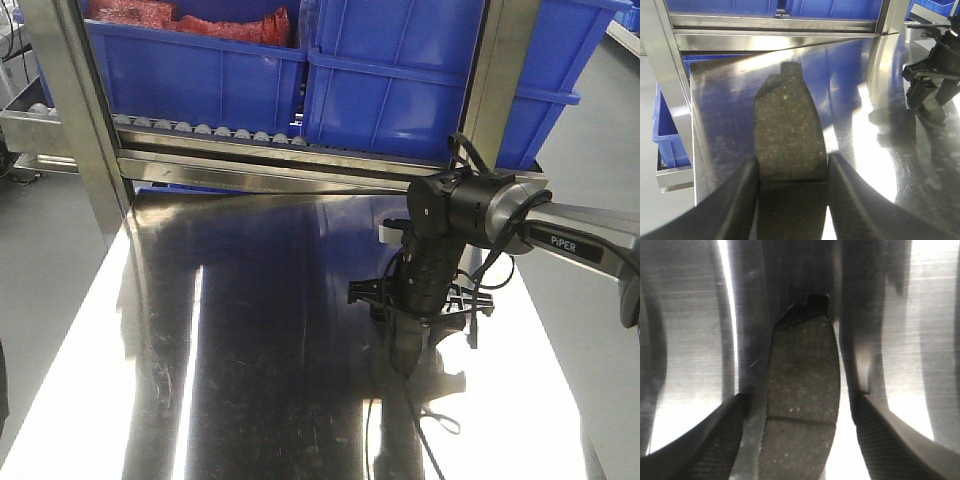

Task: Move and align brake pads A on conveyor
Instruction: 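Lower the right gripper and close it on the pad, then lift the right gripper with the pad away from the table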

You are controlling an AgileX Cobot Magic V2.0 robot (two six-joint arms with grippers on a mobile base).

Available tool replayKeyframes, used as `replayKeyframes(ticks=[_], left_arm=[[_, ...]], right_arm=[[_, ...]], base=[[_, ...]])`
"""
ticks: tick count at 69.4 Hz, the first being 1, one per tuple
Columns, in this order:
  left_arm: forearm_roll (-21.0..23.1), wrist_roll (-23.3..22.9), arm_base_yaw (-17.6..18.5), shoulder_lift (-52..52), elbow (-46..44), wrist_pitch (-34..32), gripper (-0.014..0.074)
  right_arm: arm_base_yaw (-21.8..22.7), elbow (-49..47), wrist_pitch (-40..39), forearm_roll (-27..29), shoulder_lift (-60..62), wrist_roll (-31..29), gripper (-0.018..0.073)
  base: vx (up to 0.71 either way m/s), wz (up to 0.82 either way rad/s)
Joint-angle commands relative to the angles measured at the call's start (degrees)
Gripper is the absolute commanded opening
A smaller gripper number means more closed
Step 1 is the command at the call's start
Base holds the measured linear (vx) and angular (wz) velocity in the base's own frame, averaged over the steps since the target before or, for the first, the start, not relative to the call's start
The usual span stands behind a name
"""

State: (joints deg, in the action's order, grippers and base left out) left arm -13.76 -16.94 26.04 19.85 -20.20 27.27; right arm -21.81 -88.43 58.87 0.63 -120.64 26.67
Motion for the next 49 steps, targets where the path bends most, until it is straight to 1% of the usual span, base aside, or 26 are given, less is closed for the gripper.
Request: replayKeyframes(ticks=[1,9,14,19,25,30,37,40,44,49], left_arm=[[-0.6,-0.4,0.3,0.3,-1.7,-5.3,-0.0006],[-0.6,-0.4,0.3,0.3,-1.7,-5.3,-0.0006],[-0.6,-0.4,0.3,0.3,-1.7,-5.3,-0.0006],[-0.6,-0.4,0.3,0.3,-1.7,-5.3,-0.0006],[-0.6,-0.4,0.3,0.3,-1.7,-5.3,-0.0006],[-0.6,-0.4,0.3,0.3,-1.7,-5.3,-0.0006],[-0.6,-0.4,0.3,0.3,-1.7,-5.3,-0.0006],[-0.6,-0.4,0.3,0.3,-1.7,-5.3,-0.0006],[-0.6,-0.4,0.3,0.3,-1.7,-5.3,-0.0006],[-0.6,-0.4,0.3,0.3,-1.7,-5.3,-0.0006]], right_arm=[[0.0,-1.5,-0.3,-0.6,3.1,0.0,0.043],[0.0,-1.5,1.5,-0.6,3.0,-0.6,0.0342],[0.0,-1.5,2.2,-0.6,2.9,-1.0,0.0267],[0.0,-1.5,2.1,-0.6,3.1,-1.2,0.0173],[0.0,-1.5,1.9,-1.9,4.2,-1.2,0.0067],[0.0,-1.5,1.7,-4.4,6.1,-1.2,-0.0013],[0.8,-1.5,2.3,-10.2,9.7,-1.2,-0.0013],[2.0,-1.3,3.0,-12.6,11.6,-1.4,-0.0011],[3.9,-1.2,3.8,-13.6,14.2,-2.6,-0.0009],[6.8,-1.2,4.2,-12.3,17.7,-7.3,-0.0007]], base=[[0.0,0.0],[0.0,0.0],[0.0,0.0],[0.0,0.0],[0.0,0.0],[0.0,0.0],[0.0,0.0],[0.0,0.0],[0.0,0.0],[0.0,0.0]])
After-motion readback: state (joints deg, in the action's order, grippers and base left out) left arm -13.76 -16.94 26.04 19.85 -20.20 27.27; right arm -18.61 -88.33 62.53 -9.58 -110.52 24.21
